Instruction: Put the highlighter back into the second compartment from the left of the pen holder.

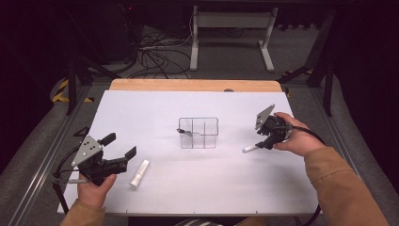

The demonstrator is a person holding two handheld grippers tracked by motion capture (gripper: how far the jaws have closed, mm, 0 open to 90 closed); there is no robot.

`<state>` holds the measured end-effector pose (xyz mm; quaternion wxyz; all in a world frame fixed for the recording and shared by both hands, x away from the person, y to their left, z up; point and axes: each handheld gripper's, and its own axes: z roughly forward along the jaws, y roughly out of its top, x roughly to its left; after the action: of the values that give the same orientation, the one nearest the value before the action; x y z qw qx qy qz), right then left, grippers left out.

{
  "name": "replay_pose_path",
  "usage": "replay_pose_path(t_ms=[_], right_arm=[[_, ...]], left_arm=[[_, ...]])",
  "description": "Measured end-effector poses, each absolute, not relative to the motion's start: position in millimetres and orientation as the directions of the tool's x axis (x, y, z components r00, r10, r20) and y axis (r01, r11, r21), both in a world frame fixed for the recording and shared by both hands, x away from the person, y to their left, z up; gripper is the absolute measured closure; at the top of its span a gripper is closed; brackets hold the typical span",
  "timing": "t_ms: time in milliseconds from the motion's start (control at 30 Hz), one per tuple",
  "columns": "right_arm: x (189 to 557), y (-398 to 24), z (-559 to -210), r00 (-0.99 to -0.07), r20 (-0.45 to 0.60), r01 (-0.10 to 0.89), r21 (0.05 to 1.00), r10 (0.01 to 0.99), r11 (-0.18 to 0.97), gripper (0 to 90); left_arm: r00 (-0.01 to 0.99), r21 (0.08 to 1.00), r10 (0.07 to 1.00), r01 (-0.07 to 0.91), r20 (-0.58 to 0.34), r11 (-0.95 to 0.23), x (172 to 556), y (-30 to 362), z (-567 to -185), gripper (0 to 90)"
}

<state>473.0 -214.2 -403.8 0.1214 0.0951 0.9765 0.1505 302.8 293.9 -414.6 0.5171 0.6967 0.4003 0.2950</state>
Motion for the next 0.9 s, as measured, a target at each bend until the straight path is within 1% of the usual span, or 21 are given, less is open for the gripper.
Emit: replay_pose_path(t_ms=[167, 300, 433, 500, 667, 833, 900], right_arm=[[473.8, -214.1, -407.1, -0.963, -0.228, 0.072, 0.290, 0.142, 0.954, 48.9], [475.9, -213.7, -411.3, -0.968, -0.243, 0.003, 0.239, 0.063, 0.971, 50.5], [478.2, -213.2, -416.5, -0.971, -0.239, -0.022, 0.196, 0.026, 0.980, 54.7], [479.5, -212.3, -418.0, -0.971, -0.238, -0.030, 0.191, 0.017, 0.981, 55.2], [482.7, -209.4, -421.5, -0.972, -0.233, -0.062, 0.171, -0.020, 0.983, 61.4], [485.5, -206.7, -425.8, -0.970, -0.237, -0.093, 0.135, -0.059, 0.986, 63.4], [485.3, -205.9, -427.3, -0.971, -0.230, -0.089, 0.121, -0.059, 0.989, 65.3]], left_arm=[[0.505, 0.957, 0.863, 0.252, -0.003, -0.144, 303.1, 293.7, -415.0, 13.0], [0.506, 0.957, 0.863, 0.252, -0.004, -0.144, 303.1, 293.5, -415.0, 13.0], [0.506, 0.957, 0.862, 0.253, -0.005, -0.144, 303.1, 293.6, -415.1, 13.0], [0.506, 0.956, 0.862, 0.254, -0.005, -0.144, 303.1, 293.5, -415.2, 13.0], [0.507, 0.957, 0.862, 0.254, -0.005, -0.144, 303.2, 293.7, -415.2, 13.0], [0.508, 0.956, 0.861, 0.254, -0.005, -0.145, 303.3, 293.6, -415.3, 12.9], [0.509, 0.957, 0.861, 0.254, -0.006, -0.144, 303.3, 293.6, -415.3, 13.0]])
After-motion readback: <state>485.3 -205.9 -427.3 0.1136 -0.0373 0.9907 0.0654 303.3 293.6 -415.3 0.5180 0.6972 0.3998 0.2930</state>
